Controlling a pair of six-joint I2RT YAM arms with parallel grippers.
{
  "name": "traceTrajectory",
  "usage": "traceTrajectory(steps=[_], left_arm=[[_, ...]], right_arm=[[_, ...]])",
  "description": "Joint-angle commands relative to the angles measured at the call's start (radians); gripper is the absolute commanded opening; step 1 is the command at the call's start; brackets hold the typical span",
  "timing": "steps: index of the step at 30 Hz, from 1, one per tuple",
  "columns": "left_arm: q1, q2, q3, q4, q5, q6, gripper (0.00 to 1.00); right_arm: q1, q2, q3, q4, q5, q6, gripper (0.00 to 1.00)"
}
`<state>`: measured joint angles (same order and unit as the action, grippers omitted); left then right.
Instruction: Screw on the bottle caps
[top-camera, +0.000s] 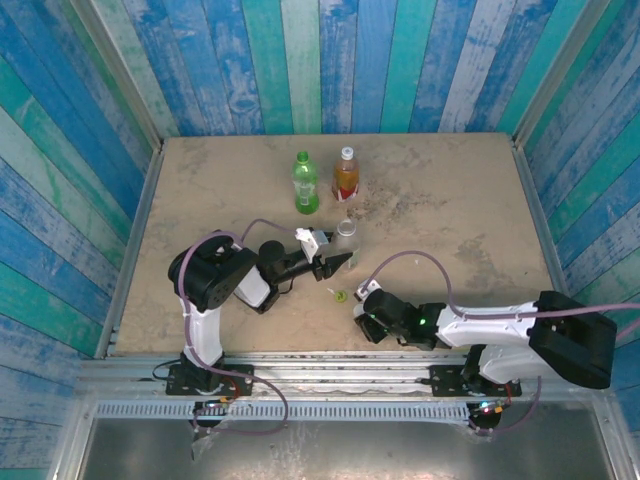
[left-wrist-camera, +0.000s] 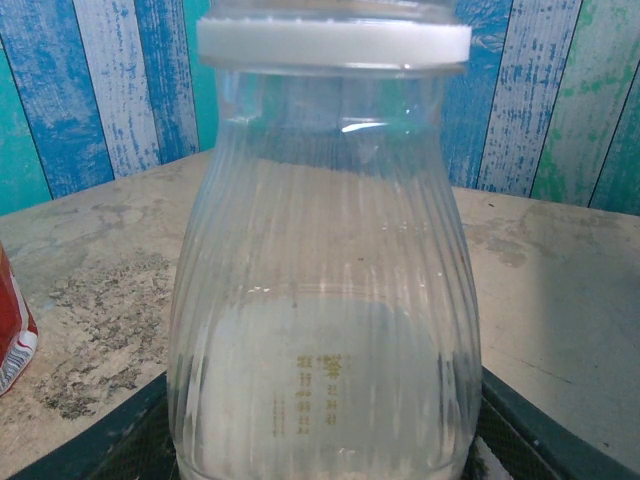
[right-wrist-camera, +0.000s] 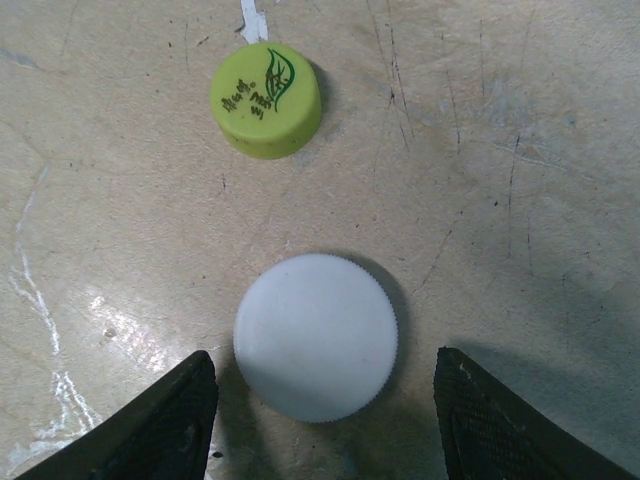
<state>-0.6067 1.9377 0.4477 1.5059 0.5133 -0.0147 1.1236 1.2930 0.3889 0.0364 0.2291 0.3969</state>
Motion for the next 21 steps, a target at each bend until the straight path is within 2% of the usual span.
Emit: traceTrajectory(steps=[1, 12, 21], left_arm=[[0.001, -0.025, -0.005, -0.109, -0.020, 0.017, 0.64], [0.001, -0.018, -0.006, -0.113, -0.017, 0.024, 0.64], [0.001, -0.013, -0.003, -0.116, -0.012, 0.023, 0.64]], right_arm=[[0.004, 0.014, 0.013, 0.015, 0.021, 0.011, 0.58], [0.006, 0.064, 0.041, 0.013, 0.017, 0.000, 0.56], [0.005, 0.056, 0.058, 0.005, 0.009, -0.012, 0.45]])
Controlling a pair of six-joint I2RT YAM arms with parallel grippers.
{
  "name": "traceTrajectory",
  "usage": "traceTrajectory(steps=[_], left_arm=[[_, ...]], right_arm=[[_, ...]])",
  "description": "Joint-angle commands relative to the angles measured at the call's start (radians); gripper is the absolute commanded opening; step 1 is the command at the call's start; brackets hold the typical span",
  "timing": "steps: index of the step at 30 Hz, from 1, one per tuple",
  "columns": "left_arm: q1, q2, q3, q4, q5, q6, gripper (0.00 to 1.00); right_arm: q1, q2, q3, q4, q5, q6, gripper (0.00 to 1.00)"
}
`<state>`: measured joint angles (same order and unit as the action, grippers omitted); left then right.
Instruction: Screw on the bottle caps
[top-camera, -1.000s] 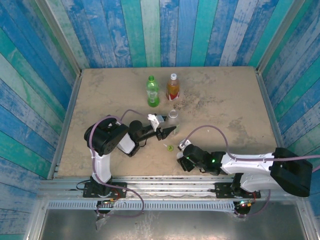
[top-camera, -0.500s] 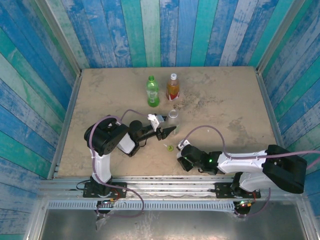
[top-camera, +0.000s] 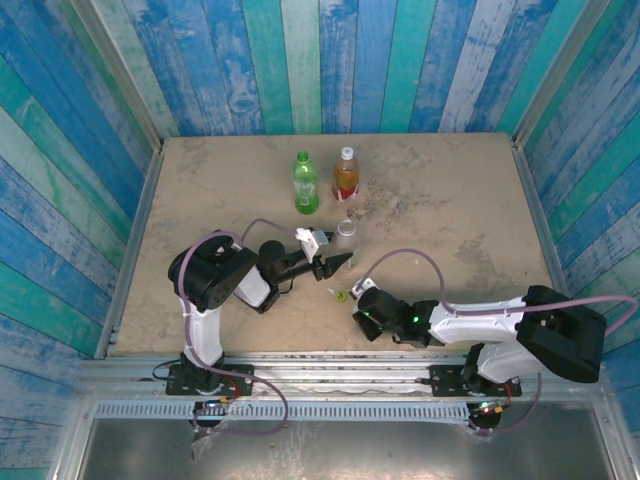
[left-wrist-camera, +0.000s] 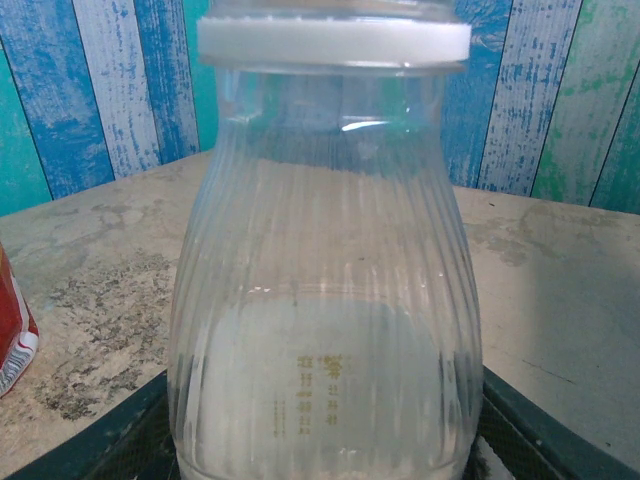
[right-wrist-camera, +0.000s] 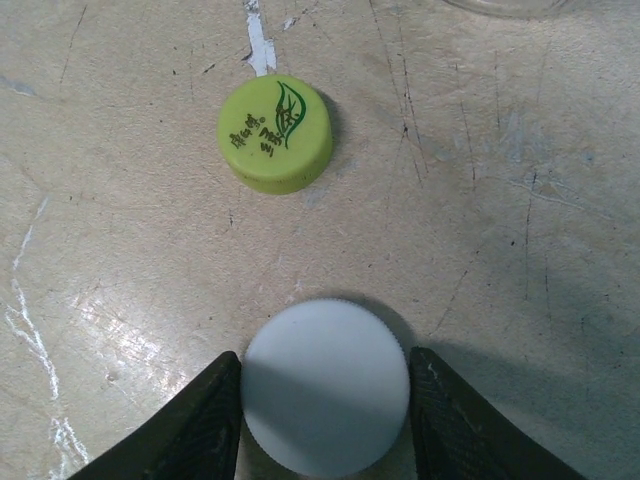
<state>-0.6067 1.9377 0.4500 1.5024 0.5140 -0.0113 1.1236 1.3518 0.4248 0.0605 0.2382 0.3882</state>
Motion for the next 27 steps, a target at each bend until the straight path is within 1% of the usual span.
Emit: traceTrajectory(steps=[1, 6, 11, 17, 22, 27], left_arm=[[0.001, -0.013, -0.007, -0.114, -0.009, 0.021, 0.64], [0.001, -0.025, -0.014, -0.130, -0.001, 0.028, 0.64], [0.001, -0.031, -0.017, -0.142, 0.005, 0.035, 0.64], [0.001, -0.032, -0.016, -0.149, 0.021, 0.037, 0.64], [0.001, -0.027, -0.017, -0.145, 0.026, 0.035, 0.64], [0.001, -0.027, -0.020, -0.145, 0.029, 0.039, 0.64]], right_arm=[[0.007, -0.006, 0.027, -0.023, 0.001, -0.005, 0.45], [0.005, -0.038, 0.066, -0.083, 0.014, 0.003, 0.43], [0.003, -0.076, 0.127, -0.190, 0.035, 0.004, 0.43], [-0.011, -0.116, 0.254, -0.361, 0.029, -0.014, 0.42], [-0.046, -0.136, 0.359, -0.470, 0.019, -0.029, 0.42], [-0.101, -0.138, 0.461, -0.524, -0.010, -0.078, 0.42]])
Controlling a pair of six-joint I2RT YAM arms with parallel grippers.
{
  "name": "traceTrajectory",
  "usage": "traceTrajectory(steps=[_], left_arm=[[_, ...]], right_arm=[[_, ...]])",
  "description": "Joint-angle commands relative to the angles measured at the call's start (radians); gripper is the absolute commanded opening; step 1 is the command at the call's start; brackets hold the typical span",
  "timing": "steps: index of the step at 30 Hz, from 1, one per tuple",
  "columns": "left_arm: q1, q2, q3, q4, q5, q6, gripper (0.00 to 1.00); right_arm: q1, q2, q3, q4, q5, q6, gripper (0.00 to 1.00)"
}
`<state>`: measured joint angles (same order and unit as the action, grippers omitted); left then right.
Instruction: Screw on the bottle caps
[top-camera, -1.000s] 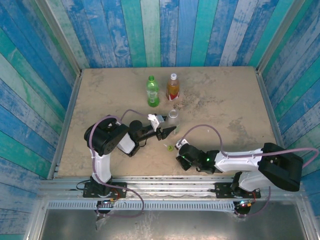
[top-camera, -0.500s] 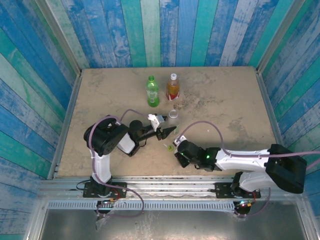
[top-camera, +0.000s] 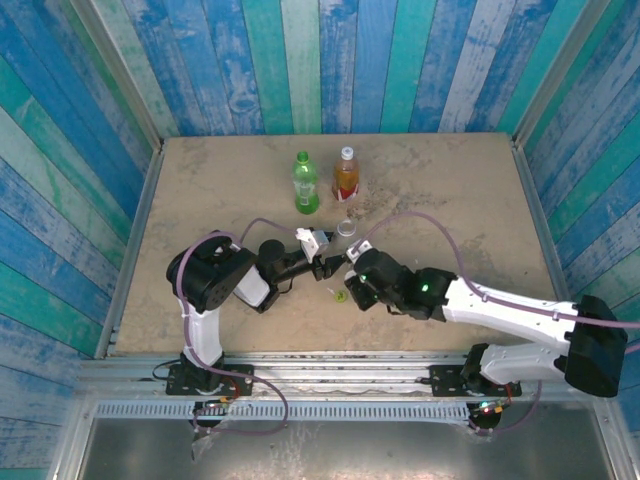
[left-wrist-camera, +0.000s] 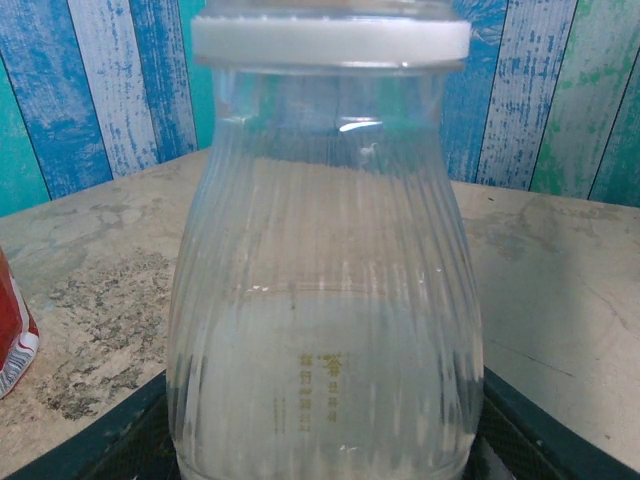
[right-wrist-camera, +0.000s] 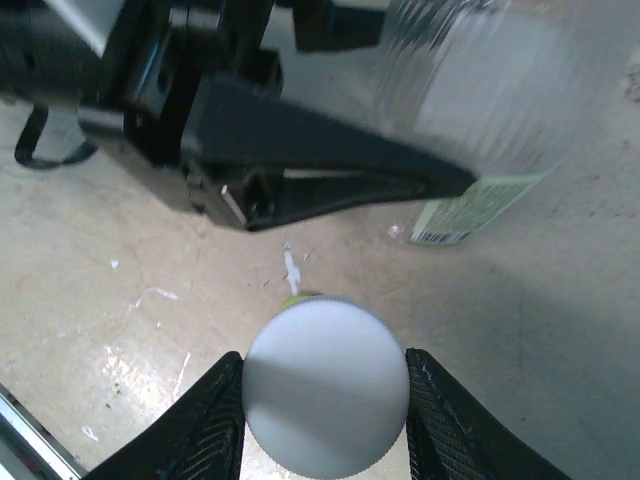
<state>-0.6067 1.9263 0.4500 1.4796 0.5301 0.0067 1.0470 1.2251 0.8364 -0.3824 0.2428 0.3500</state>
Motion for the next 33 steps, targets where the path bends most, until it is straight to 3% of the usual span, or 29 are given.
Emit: traceTrajectory(steps=[1, 18, 33], left_arm=[[0.001, -0.016, -0.020, -0.122, 0.014, 0.021, 0.64], [0.001, -0.004, -0.005, -0.137, 0.032, 0.017, 0.64], [0.001, 0.014, 0.008, -0.144, 0.040, 0.022, 0.64]], right_arm=[[-0.036, -0.009, 0.069, -0.086, -0.017, -0.053, 0.42], [-0.236, 0.176, 0.392, -0.128, -0.162, -0.280, 0.42], [-0.271, 0.269, 0.466, -0.199, -0.221, -0.303, 0.42]])
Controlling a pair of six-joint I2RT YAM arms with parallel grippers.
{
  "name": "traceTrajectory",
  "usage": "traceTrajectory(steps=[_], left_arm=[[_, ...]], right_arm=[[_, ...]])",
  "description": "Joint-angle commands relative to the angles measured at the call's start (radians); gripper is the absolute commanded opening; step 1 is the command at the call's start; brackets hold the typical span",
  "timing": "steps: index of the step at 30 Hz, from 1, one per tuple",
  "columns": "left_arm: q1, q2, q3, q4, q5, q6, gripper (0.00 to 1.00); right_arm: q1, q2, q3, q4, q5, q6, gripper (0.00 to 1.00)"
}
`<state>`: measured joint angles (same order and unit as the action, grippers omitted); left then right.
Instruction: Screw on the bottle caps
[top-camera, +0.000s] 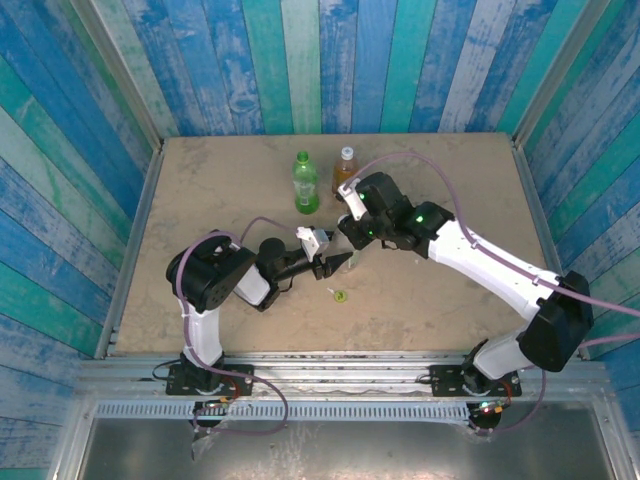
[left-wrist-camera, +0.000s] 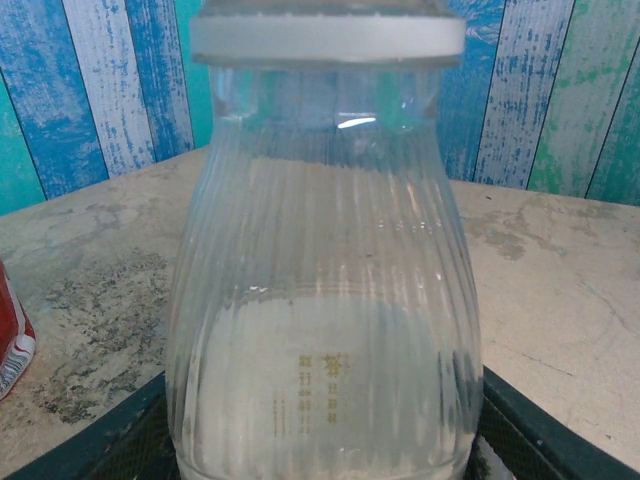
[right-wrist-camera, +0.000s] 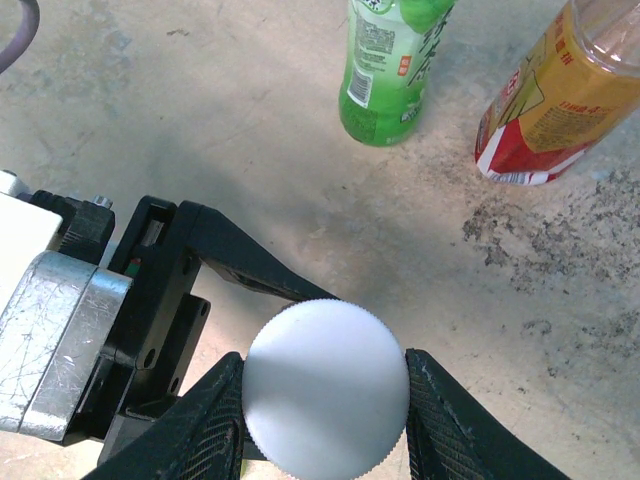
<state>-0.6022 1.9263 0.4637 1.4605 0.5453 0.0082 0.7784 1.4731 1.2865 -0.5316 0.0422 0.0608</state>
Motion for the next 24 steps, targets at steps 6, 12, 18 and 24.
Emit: traceTrajectory(steps=[6, 12, 18, 24], left_arm=[[-0.004, 0.014, -0.007, -0.123, 0.025, 0.016, 0.65], [-0.003, 0.023, -0.007, -0.119, 0.014, 0.010, 0.65], [-0.004, 0.025, -0.005, -0.124, 0.016, 0.010, 0.65], [-0.004, 0.027, -0.002, -0.130, 0.017, 0.012, 0.65]], right_arm=[[-0.002, -0.005, -0.001, -0.047, -0.039, -0.017, 0.41], [-0.002, -0.037, -0.025, -0.038, -0.042, -0.008, 0.40], [-0.001, -0.042, -0.036, -0.035, -0.054, 0.002, 0.40], [0.003, -0.048, -0.035, -0.038, -0.055, -0.001, 0.41]])
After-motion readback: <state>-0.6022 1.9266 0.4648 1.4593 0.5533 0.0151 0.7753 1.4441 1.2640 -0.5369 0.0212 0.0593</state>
